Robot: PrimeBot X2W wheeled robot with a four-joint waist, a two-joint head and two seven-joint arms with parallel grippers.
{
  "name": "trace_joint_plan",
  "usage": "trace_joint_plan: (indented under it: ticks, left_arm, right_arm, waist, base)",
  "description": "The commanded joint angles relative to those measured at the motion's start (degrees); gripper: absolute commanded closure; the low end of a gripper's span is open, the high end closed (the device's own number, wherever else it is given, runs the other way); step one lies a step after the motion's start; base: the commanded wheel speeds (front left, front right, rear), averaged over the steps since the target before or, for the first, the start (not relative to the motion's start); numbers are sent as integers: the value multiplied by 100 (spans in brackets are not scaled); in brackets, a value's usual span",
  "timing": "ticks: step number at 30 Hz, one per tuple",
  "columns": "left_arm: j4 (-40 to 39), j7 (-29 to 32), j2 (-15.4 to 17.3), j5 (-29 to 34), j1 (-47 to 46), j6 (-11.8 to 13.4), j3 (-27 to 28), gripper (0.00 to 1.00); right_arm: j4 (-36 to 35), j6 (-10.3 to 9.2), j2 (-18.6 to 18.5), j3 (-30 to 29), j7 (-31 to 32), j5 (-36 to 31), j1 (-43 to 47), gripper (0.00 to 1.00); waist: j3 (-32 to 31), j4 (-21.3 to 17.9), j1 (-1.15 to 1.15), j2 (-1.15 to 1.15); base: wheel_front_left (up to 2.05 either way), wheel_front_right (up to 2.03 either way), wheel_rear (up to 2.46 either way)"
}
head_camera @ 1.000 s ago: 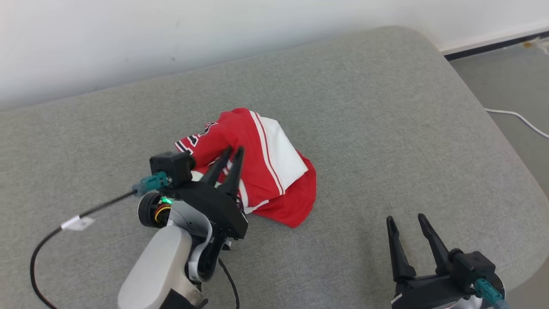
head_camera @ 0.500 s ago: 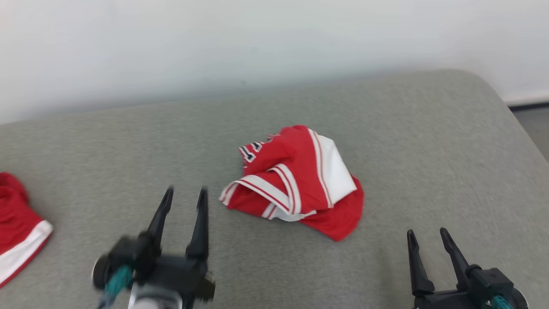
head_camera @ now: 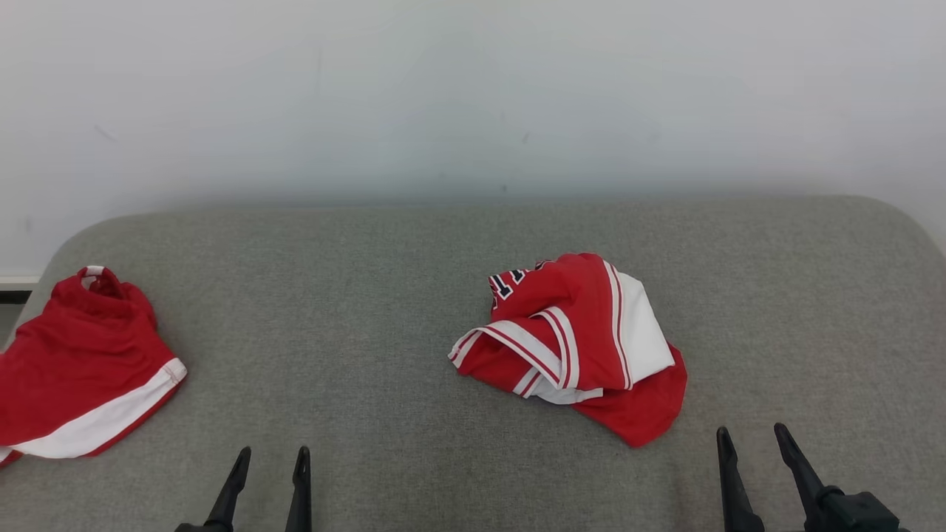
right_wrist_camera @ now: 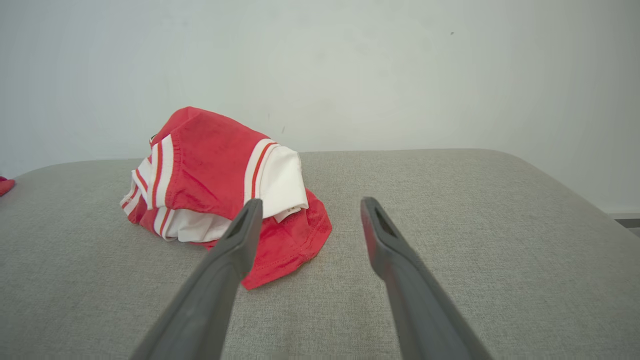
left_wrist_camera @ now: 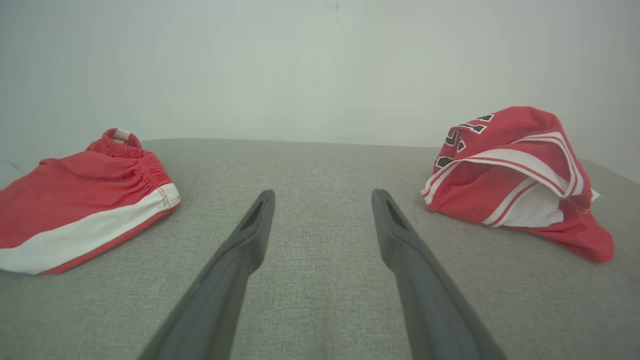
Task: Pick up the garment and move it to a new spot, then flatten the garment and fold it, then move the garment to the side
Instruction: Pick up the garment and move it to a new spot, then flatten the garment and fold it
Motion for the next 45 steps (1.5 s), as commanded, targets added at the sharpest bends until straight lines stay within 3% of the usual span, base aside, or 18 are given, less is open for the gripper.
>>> trace_joint_plan:
  ticks: [1,17,45]
  left_arm:
    - [57,-18,-6,61,92,-36,64,0]
    - [-43,-19,-216,222,303,-240,527,0]
    - [200,-19,-338,128,48,-345,396,0]
  right_arm:
    - [-1,-12,-7,-18,26,-61,92,0]
    - [-127,-12,-7,-95,95,-31,235,0]
    - [-42,-12,-8,57,58,86,130,0]
  waist:
    - [-88,80,1,1]
    - [-75,133,1,1]
    - [33,44,1,1]
  base:
    - [0,0,0]
    - [0,0,0]
    - [0,0,0]
